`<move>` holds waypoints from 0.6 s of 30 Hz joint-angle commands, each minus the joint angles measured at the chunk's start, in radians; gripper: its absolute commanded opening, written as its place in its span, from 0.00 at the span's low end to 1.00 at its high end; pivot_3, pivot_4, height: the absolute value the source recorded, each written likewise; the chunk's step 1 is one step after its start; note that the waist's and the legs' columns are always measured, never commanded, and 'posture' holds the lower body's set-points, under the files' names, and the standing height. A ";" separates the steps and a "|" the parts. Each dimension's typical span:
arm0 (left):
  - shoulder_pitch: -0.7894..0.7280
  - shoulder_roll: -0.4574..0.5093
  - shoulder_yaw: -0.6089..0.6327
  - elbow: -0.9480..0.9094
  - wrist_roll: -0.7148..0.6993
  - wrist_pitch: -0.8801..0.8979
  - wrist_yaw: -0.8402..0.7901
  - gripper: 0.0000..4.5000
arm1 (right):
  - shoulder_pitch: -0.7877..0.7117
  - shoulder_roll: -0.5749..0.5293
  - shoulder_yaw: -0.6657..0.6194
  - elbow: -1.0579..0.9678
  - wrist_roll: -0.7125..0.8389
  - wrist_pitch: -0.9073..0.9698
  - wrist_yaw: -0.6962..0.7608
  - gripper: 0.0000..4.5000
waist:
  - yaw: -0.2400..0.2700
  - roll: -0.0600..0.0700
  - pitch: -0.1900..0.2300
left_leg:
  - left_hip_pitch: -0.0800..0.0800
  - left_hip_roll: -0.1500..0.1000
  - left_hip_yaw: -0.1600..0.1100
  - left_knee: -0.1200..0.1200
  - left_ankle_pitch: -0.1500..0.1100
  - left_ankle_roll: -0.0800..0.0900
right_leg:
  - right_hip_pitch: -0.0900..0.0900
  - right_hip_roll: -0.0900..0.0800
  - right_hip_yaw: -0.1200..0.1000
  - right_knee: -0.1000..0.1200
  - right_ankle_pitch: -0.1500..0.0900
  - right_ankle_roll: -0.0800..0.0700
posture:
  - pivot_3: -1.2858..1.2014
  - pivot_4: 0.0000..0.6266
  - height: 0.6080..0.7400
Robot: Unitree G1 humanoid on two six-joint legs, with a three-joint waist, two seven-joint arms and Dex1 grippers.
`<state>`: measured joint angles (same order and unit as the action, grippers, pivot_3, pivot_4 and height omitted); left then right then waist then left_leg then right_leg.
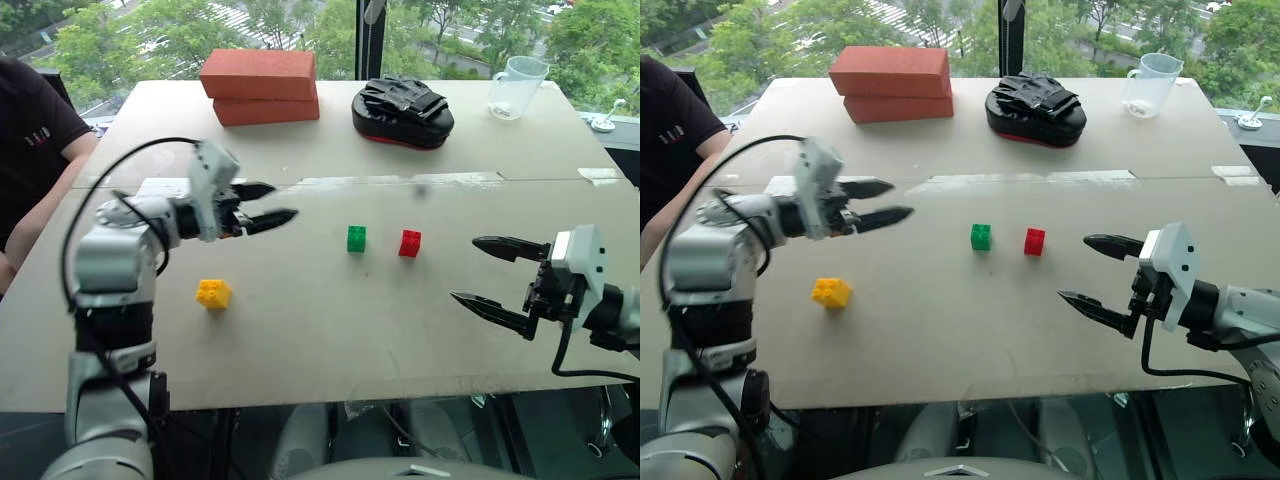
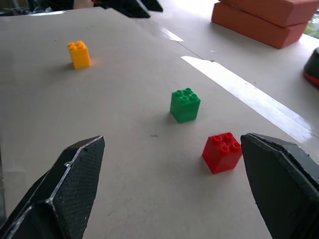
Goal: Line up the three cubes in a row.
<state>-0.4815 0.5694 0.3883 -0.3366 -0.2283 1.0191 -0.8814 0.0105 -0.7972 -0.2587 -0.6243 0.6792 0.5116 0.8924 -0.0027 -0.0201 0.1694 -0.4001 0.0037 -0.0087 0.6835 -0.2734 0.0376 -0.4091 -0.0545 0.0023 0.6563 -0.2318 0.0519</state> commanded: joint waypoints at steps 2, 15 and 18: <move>0.194 -0.132 0.195 -0.421 0.094 0.375 0.294 0.86 | -0.068 -0.004 0.050 0.016 0.012 -0.013 0.033 1.00 | -0.002 -0.001 -0.001 | 0.002 0.000 0.000 0.001 0.000 0.000 | 0.001 0.000 0.001 0.001 0.000 0.000 | 0.52 0.24 1.00; 0.519 -0.407 0.078 -0.602 0.118 0.315 0.557 0.86 | -0.153 -0.023 0.130 0.109 -0.008 -0.056 0.176 1.00 | 0.018 -0.003 -0.002 | 0.007 -0.001 -0.002 0.001 0.001 -0.002 | 0.006 0.000 0.001 0.001 0.000 -0.002 | 0.52 0.24 1.00; 0.532 -0.393 0.049 -0.537 0.116 0.235 0.568 0.86 | -0.148 -0.042 0.121 0.104 0.001 -0.086 0.245 1.00 | 0.017 -0.002 -0.002 | 0.007 0.000 -0.002 0.001 0.001 -0.002 | 0.006 0.000 0.002 0.001 -0.002 -0.004 | 0.52 0.24 1.00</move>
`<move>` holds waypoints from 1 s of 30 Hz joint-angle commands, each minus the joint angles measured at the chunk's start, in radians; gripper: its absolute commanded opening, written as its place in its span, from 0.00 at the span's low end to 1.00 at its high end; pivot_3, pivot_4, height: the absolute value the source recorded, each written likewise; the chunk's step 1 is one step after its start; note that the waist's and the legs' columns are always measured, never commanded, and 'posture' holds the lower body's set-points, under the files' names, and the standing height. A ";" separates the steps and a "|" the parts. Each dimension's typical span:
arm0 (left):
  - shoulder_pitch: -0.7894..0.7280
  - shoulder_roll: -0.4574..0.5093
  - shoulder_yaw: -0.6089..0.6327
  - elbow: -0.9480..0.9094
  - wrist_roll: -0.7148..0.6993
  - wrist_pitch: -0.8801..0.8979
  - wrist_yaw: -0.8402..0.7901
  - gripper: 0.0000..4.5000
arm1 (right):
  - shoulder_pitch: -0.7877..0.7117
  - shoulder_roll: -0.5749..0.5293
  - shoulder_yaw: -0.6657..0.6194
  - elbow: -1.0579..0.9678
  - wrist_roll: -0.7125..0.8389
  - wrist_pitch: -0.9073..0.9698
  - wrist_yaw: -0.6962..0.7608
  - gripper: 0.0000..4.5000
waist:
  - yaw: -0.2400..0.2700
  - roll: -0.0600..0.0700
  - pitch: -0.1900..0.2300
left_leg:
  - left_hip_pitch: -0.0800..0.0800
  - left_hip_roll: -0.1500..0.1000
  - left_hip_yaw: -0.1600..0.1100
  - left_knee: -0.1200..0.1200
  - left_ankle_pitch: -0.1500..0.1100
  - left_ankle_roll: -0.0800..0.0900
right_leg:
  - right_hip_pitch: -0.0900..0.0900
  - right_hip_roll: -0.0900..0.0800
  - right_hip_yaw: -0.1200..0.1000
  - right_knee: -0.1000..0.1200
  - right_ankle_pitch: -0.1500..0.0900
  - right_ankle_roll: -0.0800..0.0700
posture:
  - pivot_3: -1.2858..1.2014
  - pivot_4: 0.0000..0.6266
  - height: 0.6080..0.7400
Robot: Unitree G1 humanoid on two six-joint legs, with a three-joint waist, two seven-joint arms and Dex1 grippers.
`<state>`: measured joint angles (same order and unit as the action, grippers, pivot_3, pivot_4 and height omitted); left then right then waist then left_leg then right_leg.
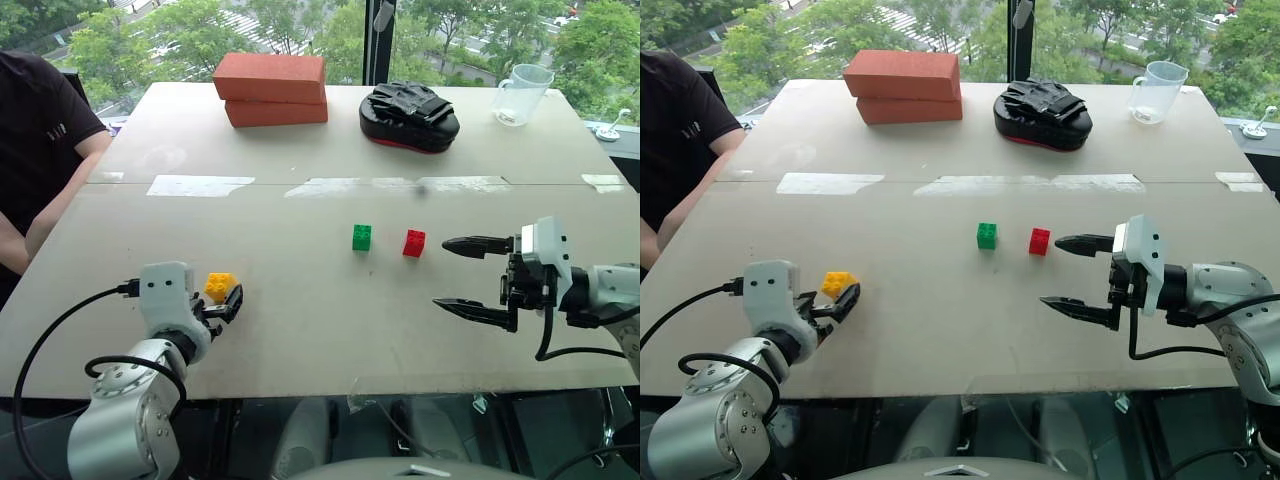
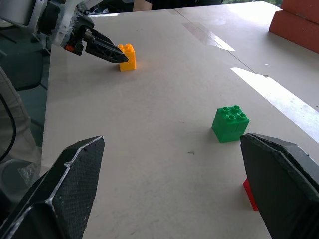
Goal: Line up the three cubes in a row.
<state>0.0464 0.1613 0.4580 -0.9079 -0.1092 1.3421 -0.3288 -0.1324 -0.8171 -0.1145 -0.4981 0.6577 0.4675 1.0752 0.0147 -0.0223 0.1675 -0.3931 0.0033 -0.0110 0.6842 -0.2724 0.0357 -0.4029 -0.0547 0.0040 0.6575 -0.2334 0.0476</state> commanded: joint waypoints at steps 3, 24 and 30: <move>-0.013 0.032 -0.036 0.092 -0.009 -0.143 0.024 0.86 | -0.004 -0.023 -0.032 -0.023 0.026 -0.052 0.075 1.00 | 0.000 0.000 0.000 | 0.000 0.000 0.000 0.000 0.000 0.000 | 0.000 0.000 0.001 -0.001 0.000 0.000 | 0.52 0.24 1.00; -0.282 0.461 -0.207 0.642 -0.223 -0.611 -0.528 0.29 | 0.123 -0.028 -0.101 -0.120 0.018 -0.047 -0.027 1.00 | 0.007 0.001 0.000 | -0.002 -0.001 -0.001 -0.001 0.000 0.000 | -0.001 -0.003 -0.007 -0.002 -0.001 -0.001 | 0.52 0.24 1.00; -0.696 0.596 -0.524 1.310 -0.080 -1.096 -1.050 0.29 | 0.194 -0.027 -0.162 -0.188 0.041 -0.014 -0.101 1.00 | 0.000 0.002 0.001 | -0.004 -0.002 0.002 -0.001 -0.001 0.001 | -0.001 0.000 -0.005 -0.007 0.000 -0.002 | 0.52 0.24 1.00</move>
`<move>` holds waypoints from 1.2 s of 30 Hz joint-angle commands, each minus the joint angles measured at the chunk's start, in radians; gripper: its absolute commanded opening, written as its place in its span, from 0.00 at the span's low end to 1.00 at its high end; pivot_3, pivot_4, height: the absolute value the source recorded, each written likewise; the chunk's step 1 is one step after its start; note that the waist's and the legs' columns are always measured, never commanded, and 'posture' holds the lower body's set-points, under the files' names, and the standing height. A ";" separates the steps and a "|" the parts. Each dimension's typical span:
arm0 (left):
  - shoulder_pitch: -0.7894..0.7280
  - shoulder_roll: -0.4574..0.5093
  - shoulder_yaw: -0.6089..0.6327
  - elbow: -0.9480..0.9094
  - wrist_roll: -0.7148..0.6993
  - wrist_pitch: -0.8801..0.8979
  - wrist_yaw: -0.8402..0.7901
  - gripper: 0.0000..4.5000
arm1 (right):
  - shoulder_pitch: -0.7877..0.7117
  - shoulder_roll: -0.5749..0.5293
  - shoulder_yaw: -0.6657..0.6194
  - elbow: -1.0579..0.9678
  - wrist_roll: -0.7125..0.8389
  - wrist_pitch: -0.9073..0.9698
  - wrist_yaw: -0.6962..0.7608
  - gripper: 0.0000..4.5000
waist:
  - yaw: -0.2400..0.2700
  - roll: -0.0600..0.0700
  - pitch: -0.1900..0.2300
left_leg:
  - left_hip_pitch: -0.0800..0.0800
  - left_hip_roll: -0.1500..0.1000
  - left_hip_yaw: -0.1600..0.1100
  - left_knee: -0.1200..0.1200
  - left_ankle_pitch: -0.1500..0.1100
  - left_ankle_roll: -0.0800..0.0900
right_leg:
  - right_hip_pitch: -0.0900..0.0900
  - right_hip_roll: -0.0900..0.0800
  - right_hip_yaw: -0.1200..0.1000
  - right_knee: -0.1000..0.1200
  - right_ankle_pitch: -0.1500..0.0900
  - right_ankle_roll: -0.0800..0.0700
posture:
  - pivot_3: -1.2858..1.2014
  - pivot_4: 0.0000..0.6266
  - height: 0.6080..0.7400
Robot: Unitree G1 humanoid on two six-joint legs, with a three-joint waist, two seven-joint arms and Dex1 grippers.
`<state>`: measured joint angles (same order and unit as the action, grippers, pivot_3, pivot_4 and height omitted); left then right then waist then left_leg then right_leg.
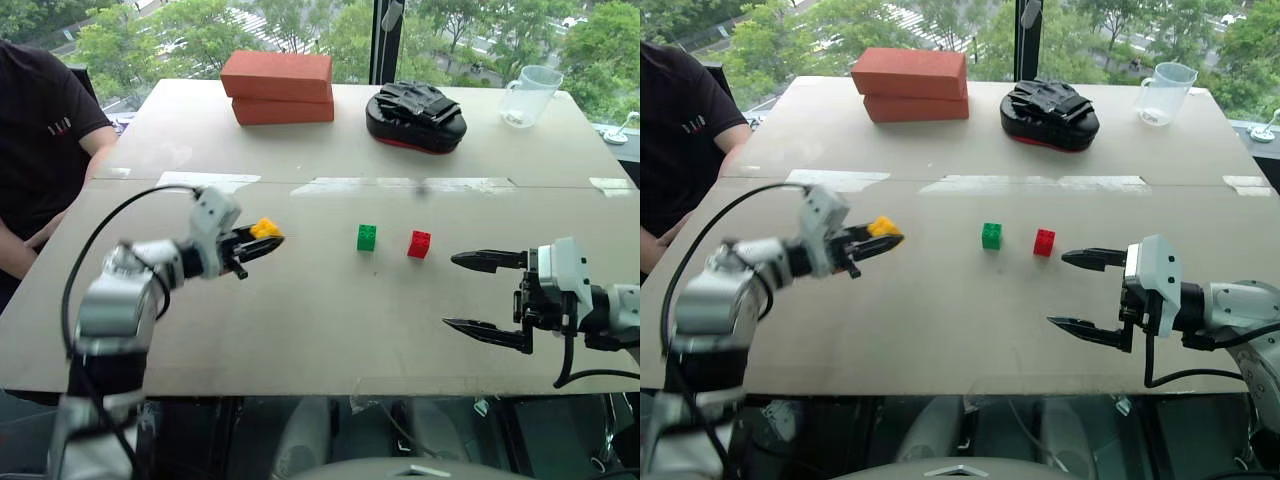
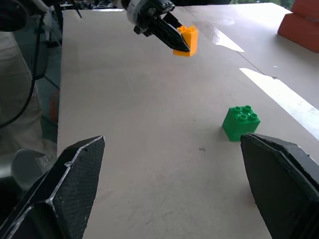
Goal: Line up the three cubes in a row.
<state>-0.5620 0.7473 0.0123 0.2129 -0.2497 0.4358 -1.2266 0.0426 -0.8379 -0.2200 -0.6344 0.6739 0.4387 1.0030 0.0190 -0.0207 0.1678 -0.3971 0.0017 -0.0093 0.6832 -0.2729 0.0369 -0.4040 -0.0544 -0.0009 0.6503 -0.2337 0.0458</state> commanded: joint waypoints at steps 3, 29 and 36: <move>-0.256 -0.020 -0.139 0.453 0.114 -0.357 -0.251 0.29 | 0.051 -0.004 -0.085 -0.074 0.036 0.042 -0.073 1.00 | -0.008 0.000 0.001 | -0.002 0.000 0.001 0.000 -0.002 0.004 | 0.000 0.001 0.001 -0.003 0.002 0.005 | 0.52 0.24 1.00; -0.591 -0.192 -0.208 1.050 0.368 -0.801 -0.287 0.29 | 0.090 -0.009 -0.166 -0.111 0.099 0.116 -0.183 1.00 | -0.006 -0.003 0.002 | -0.006 0.000 0.001 0.001 -0.006 0.010 | -0.002 0.000 -0.001 -0.005 0.002 0.007 | 0.52 0.24 1.00; -0.606 -0.210 -0.209 1.076 0.401 -0.798 -0.258 0.29 | 0.123 -0.009 -0.193 -0.154 0.110 0.136 -0.213 1.00 | -0.006 -0.003 0.002 | -0.006 0.000 0.001 0.001 -0.006 0.010 | -0.002 0.000 -0.001 -0.004 0.002 0.008 | 0.52 0.24 1.00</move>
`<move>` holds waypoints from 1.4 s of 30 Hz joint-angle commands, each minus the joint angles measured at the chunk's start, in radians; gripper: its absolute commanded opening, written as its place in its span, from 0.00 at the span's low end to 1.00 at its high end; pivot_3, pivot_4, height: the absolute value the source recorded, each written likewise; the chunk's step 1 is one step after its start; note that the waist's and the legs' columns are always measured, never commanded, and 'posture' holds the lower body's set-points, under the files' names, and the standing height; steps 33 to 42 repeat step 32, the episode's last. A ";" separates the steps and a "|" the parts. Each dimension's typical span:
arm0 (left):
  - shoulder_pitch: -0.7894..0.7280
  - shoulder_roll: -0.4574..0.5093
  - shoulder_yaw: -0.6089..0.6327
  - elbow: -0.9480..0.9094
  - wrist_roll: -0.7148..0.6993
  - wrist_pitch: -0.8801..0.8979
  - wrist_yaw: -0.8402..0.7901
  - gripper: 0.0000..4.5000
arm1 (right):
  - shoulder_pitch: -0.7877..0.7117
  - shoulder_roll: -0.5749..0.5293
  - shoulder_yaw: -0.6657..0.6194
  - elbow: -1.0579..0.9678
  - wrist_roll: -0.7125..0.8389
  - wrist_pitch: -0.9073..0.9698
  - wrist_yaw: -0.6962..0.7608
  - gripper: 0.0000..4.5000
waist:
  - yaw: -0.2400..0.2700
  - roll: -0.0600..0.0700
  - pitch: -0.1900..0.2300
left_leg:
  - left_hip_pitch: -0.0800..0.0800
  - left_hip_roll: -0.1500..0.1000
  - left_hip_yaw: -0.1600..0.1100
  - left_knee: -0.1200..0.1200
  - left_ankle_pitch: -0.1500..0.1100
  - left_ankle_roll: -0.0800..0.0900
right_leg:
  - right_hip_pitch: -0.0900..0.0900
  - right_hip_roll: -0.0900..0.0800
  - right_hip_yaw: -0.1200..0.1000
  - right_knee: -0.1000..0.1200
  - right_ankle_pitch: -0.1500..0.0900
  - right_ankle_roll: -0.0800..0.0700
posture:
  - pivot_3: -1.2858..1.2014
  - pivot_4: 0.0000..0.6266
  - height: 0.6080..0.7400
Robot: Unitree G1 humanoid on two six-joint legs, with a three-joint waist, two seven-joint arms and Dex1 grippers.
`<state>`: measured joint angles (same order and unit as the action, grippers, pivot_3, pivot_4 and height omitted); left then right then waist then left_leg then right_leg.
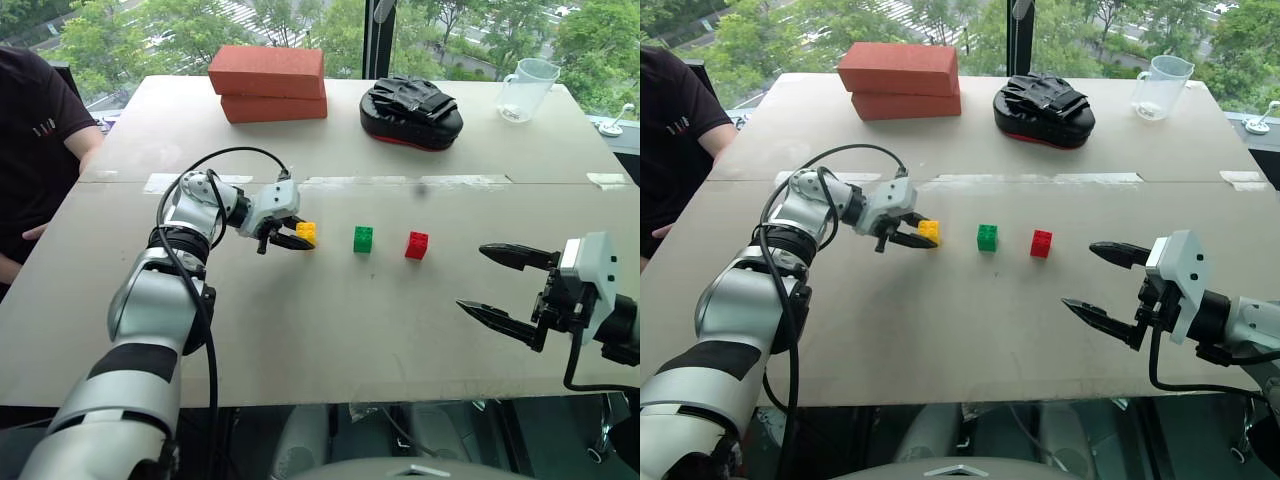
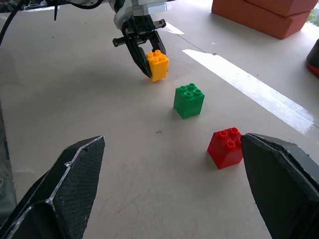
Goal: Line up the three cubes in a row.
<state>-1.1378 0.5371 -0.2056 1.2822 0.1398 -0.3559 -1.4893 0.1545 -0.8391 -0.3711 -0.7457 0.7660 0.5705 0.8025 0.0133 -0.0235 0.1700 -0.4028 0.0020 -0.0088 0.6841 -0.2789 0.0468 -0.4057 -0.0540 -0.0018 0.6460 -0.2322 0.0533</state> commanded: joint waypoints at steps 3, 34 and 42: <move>-0.029 -0.008 0.025 0.010 0.006 0.006 0.009 0.61 | 0.021 -0.010 -0.051 -0.043 0.018 0.004 -0.013 1.00 | 0.000 0.000 0.000 | 0.000 0.000 0.000 0.000 0.000 0.000 | 0.000 0.000 0.000 0.000 0.000 0.000 | 0.52 0.24 1.00; 1.539 -0.012 0.849 -2.010 -0.722 1.104 0.558 0.97 | 0.196 -0.009 -0.100 0.246 -0.135 -0.103 0.160 1.00 | 0.010 0.005 -0.002 | 0.008 0.002 -0.001 0.000 0.001 -0.005 | 0.006 -0.010 0.005 -0.001 -0.002 -0.005 | 0.52 0.24 1.00; 1.539 -0.012 0.849 -2.010 -0.722 1.104 0.558 0.97 | 0.196 -0.009 -0.100 0.246 -0.135 -0.103 0.160 1.00 | 0.010 0.005 -0.002 | 0.008 0.002 -0.001 0.000 0.001 -0.005 | 0.006 -0.010 0.005 -0.001 -0.002 -0.005 | 0.52 0.24 1.00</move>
